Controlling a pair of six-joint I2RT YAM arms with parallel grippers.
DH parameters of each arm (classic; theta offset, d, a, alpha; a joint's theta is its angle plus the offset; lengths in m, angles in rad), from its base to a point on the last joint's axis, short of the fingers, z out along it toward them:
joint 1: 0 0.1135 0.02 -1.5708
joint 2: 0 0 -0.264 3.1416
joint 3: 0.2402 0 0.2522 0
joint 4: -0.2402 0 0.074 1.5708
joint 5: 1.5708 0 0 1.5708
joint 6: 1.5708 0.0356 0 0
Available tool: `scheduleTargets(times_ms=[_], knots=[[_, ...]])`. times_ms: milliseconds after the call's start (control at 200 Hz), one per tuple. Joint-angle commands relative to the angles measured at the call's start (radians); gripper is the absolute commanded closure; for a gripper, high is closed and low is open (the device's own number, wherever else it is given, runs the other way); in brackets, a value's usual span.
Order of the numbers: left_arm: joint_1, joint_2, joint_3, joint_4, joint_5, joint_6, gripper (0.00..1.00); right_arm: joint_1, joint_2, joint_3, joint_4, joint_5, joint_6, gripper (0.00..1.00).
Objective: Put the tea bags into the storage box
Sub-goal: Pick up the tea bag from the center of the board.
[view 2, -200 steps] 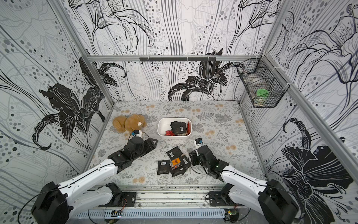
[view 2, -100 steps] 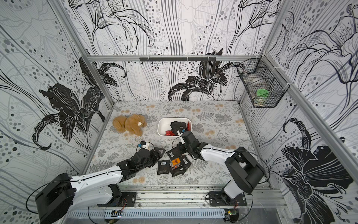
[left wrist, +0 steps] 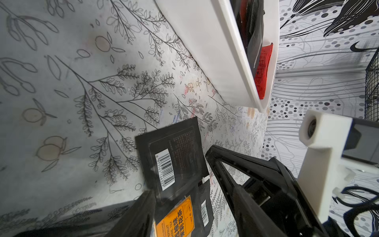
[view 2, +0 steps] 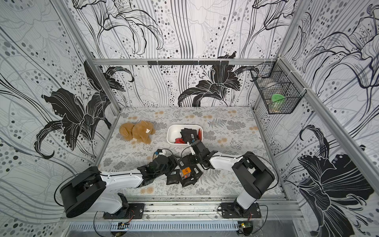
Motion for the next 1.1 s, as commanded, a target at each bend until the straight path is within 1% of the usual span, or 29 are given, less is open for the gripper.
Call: scheduleTargets(times_ms=[0,115,255,280,400,556,836,1091], knots=[[-0.006,0.028,0.026,0.018,0.009,-0.012,0.36,0.0,0.007,0.014,-0.033,0.009,-0.02,1.0],[-0.006,0.042,0.021,0.019,0.003,-0.028,0.36,-0.001,0.026,0.023,-0.043,0.008,-0.019,1.0],[-0.005,0.062,0.026,0.017,0.007,-0.019,0.36,0.001,0.036,0.039,-0.066,0.012,-0.018,1.0],[-0.006,0.065,0.026,0.017,0.004,-0.019,0.36,0.003,0.065,0.043,-0.071,0.014,-0.019,1.0],[-0.006,0.084,0.026,0.02,-0.001,-0.028,0.36,0.002,0.078,0.052,-0.086,0.027,-0.021,1.0],[-0.005,0.107,0.026,0.023,-0.008,-0.038,0.39,0.003,0.092,0.061,-0.103,0.034,-0.019,1.0],[-0.006,0.169,0.06,0.058,0.025,-0.034,0.46,0.008,0.092,0.06,-0.101,0.03,-0.019,1.0],[-0.005,0.216,0.076,0.096,0.036,-0.032,0.5,0.013,0.088,0.062,-0.104,0.029,-0.017,1.0]])
